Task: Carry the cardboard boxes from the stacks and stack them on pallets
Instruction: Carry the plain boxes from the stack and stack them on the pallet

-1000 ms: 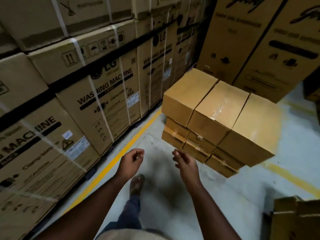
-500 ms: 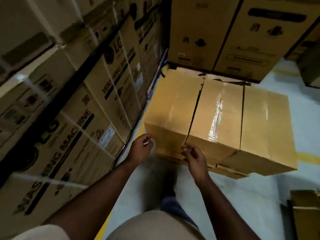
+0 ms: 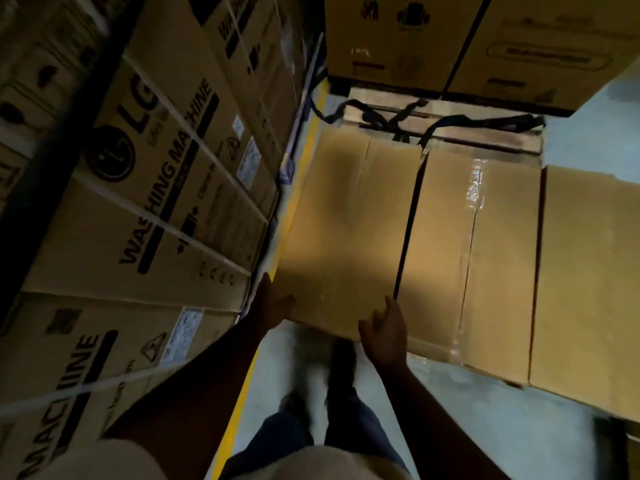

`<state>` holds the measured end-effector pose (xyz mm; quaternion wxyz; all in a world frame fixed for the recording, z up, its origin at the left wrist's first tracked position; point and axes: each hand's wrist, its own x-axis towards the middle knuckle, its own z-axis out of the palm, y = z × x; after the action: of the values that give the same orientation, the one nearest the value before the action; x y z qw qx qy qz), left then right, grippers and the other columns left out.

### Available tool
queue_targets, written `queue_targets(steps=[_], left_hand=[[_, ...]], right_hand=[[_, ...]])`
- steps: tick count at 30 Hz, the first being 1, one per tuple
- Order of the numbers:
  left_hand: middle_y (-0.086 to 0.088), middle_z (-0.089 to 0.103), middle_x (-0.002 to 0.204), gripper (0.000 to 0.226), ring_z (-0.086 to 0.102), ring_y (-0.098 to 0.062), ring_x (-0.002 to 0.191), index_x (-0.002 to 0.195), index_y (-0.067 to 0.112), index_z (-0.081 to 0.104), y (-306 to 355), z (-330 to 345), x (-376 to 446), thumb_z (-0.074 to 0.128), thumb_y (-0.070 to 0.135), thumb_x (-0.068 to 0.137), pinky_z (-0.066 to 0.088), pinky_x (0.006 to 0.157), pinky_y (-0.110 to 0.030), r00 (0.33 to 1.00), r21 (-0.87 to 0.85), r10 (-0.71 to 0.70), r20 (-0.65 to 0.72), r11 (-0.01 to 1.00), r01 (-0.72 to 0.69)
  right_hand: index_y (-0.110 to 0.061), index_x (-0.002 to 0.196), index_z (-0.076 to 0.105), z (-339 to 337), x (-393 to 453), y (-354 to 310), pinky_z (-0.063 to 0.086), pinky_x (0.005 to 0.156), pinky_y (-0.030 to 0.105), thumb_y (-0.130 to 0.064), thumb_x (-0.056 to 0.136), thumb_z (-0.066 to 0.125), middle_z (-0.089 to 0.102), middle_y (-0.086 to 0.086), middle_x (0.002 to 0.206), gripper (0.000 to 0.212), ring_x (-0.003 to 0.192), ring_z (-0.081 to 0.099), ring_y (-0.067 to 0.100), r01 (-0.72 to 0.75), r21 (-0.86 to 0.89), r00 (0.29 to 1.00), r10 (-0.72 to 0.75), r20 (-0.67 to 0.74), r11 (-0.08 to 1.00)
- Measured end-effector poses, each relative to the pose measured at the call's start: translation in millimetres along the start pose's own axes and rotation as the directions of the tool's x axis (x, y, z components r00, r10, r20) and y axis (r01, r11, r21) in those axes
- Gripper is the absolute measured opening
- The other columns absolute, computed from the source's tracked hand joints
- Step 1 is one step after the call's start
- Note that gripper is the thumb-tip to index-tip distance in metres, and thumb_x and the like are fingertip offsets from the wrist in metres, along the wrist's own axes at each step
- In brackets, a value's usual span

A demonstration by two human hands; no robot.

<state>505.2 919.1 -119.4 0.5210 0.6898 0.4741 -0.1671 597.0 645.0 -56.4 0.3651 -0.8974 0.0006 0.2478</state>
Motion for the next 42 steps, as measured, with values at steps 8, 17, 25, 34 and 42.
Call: queue_targets(steps=[8,17,25,34,42], left_hand=[[-0.011,0.051,0.142,0.073,0.057,-0.037,0.118,0.157,0.017,0.029,57,-14,1,0.066,0.032,0.096,0.050,0.098,-0.051,0.995,0.031,0.025,0.101,0.999,-0.028],[-0.002,0.069,0.131,0.089,0.071,-0.027,0.110,0.139,0.022,0.058,35,-45,50,0.092,0.061,0.066,0.059,0.095,-0.052,0.975,-0.184,-0.053,0.217,0.978,0.094],[-0.002,0.070,0.128,0.074,0.069,-0.026,0.113,0.139,0.026,0.055,39,-60,6,0.091,0.030,0.074,0.057,0.091,-0.043,0.963,-0.339,0.083,0.257,0.941,0.010],[0.004,0.076,0.120,0.066,0.072,-0.023,0.110,0.130,0.024,0.070,-10,-68,-128,0.083,0.061,0.077,0.057,0.098,-0.049,0.980,-0.408,0.197,0.000,0.895,-0.180],[0.007,0.078,0.105,0.042,0.074,-0.015,0.099,0.114,0.025,0.075,-69,9,-300,0.079,0.055,0.085,0.058,0.097,-0.045,0.882,-0.347,0.297,-0.366,0.836,-0.425]], right_hand=[[-0.002,0.134,0.052,3,44,-17,0.055,0.090,0.045,-0.031,0.074,0.082,0.061,0.022,0.121,0.072,0.112,0.061,0.042,-0.297,-0.062,0.955,0.297,-0.015,0.953],[-0.020,0.144,0.047,28,57,-15,0.057,0.096,0.052,-0.033,0.083,0.086,0.066,0.005,0.129,0.074,0.112,0.066,0.030,-0.377,0.333,0.923,0.380,0.057,0.864],[-0.027,0.153,0.047,6,16,-43,0.050,0.088,0.035,-0.018,0.094,0.074,0.065,-0.003,0.124,0.065,0.110,0.062,0.020,-0.195,0.383,0.981,0.187,0.059,0.903],[-0.041,0.156,0.039,-46,-97,-48,0.050,0.108,0.045,-0.024,0.096,0.071,0.060,-0.012,0.142,0.070,0.127,0.058,0.014,-0.014,0.422,0.997,-0.019,0.075,0.907],[-0.036,0.159,0.037,-103,-244,52,0.054,0.095,0.026,-0.008,0.101,0.064,0.057,-0.010,0.147,0.069,0.118,0.059,-0.001,0.075,0.563,0.982,-0.159,0.101,0.823]])
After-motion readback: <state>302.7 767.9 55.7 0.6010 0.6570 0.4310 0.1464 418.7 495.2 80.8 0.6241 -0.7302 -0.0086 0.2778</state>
